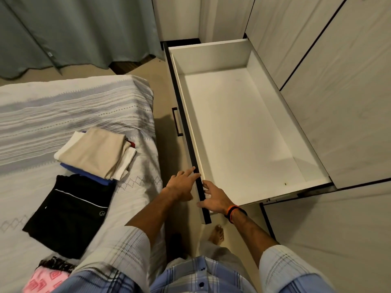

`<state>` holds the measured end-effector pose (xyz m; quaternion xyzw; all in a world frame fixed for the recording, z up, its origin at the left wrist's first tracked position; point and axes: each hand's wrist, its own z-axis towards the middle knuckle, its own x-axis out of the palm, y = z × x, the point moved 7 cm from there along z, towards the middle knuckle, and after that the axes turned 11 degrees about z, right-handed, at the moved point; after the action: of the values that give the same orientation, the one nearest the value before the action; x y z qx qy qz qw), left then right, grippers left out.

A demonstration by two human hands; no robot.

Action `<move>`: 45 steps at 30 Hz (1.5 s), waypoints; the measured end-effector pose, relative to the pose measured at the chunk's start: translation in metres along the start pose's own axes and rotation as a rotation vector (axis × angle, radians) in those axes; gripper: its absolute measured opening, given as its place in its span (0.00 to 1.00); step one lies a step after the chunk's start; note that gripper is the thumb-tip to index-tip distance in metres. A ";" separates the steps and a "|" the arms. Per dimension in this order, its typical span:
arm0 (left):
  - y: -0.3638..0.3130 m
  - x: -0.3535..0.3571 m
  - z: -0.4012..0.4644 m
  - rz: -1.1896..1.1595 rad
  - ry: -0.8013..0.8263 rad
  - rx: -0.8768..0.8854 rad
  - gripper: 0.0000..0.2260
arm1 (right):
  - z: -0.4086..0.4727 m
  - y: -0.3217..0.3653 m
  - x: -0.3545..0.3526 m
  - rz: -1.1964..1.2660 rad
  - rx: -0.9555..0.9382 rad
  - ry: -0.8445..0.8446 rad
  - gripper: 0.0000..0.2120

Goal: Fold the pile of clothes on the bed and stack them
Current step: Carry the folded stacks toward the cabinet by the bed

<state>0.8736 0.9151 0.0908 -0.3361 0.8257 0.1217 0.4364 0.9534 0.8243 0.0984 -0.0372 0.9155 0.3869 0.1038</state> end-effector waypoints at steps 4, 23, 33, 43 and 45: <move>0.021 -0.005 -0.008 -0.340 -0.061 -0.132 0.38 | 0.007 0.014 -0.014 -0.044 -0.095 -0.085 0.38; 0.198 0.024 -0.119 -1.021 -0.318 -0.899 0.31 | 0.085 0.139 0.062 -0.143 -0.264 0.166 0.17; 0.370 0.071 -0.101 -1.221 -0.300 -1.002 0.30 | 0.186 0.181 0.173 -0.093 -0.021 0.198 0.23; 0.515 0.129 -0.061 -1.334 -0.379 -1.194 0.44 | 0.296 0.156 0.267 0.101 0.224 -0.018 0.39; 0.535 0.150 -0.057 -1.405 -0.370 -1.265 0.48 | 0.308 0.150 0.279 0.178 0.231 -0.075 0.40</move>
<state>0.4249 1.2182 -0.0455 -0.9024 0.1355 0.3064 0.2709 0.7089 1.1526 -0.0668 0.0709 0.9491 0.2876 0.1068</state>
